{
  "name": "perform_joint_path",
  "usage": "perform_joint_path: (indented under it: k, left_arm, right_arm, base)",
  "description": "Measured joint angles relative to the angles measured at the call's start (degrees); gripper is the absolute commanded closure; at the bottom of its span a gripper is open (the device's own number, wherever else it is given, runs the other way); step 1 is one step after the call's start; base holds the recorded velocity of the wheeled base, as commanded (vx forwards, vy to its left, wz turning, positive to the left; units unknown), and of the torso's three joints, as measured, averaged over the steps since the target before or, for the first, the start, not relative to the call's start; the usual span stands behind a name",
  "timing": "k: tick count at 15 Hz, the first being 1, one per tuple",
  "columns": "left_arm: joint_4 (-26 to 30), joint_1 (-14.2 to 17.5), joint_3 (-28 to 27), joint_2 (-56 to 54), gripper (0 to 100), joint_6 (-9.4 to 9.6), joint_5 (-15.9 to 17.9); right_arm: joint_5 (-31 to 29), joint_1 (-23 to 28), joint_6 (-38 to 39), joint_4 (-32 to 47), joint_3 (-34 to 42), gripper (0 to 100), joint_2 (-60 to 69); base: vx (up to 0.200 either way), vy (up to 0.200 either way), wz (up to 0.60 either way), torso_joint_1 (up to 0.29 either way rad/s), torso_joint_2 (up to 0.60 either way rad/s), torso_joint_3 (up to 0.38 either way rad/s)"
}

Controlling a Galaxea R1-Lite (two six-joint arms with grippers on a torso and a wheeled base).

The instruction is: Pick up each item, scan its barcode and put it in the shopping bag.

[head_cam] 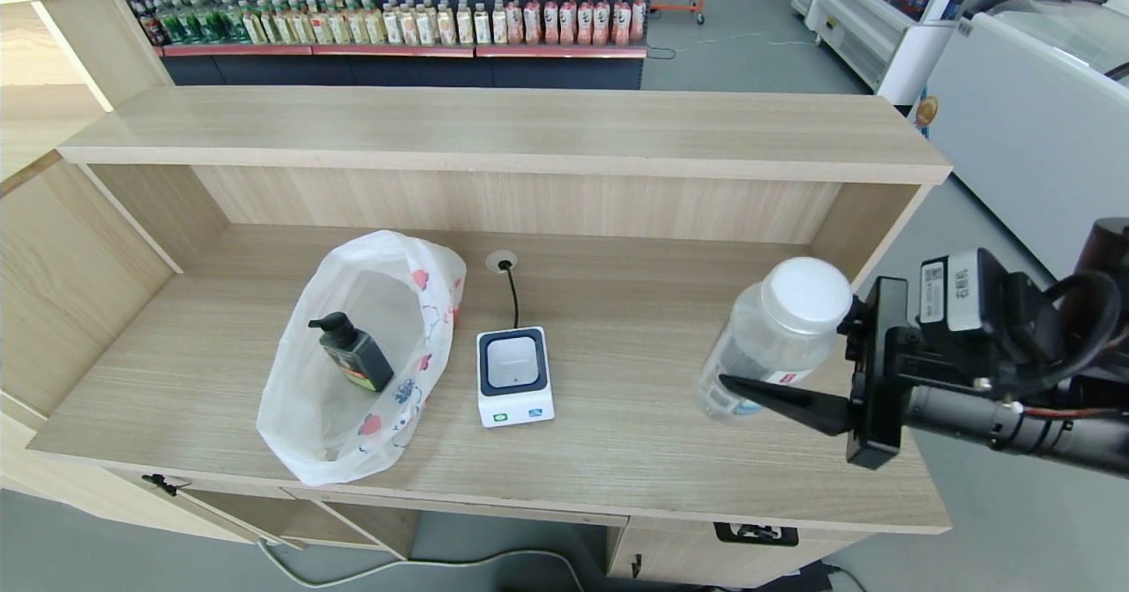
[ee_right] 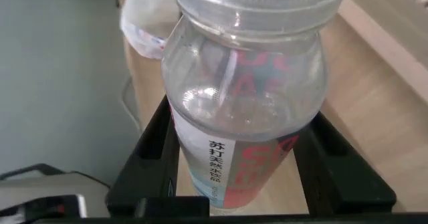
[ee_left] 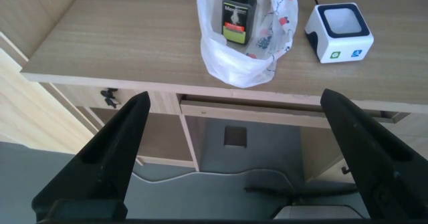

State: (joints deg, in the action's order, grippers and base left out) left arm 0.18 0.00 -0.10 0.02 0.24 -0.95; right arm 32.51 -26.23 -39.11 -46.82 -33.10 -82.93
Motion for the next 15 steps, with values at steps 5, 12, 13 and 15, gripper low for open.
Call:
perform_joint_path:
  k: [5,12,13,15]
  left_arm:
    - [0.0,0.0,0.0,0.0,0,0.0,0.0]
    - [0.0,0.0,0.0,0.0,0,0.13,0.0]
    - [0.0,0.0,0.0,0.0,0,0.16,0.0]
    - [0.0,0.0,0.0,0.0,0,0.13,0.0]
  right_arm:
    - [-15.4,4.9,-18.9,-2.9,-1.4,100,-0.1]
    - [-15.3,2.8,-35.1,-6.3,1.0,100,-0.8]
    - [-15.2,2.3,-36.1,-6.3,0.7,100,-0.8]
    - [-15.2,2.1,-37.5,-6.2,0.6,100,-0.8]
  base:
    - [0.0,0.0,0.0,0.0,0.0,0.0]
    - [0.0,0.0,0.0,0.0,0.0,0.0]
    - [0.0,0.0,0.0,0.0,0.0,0.0]
    - [0.0,0.0,0.0,0.0,0.0,0.0]
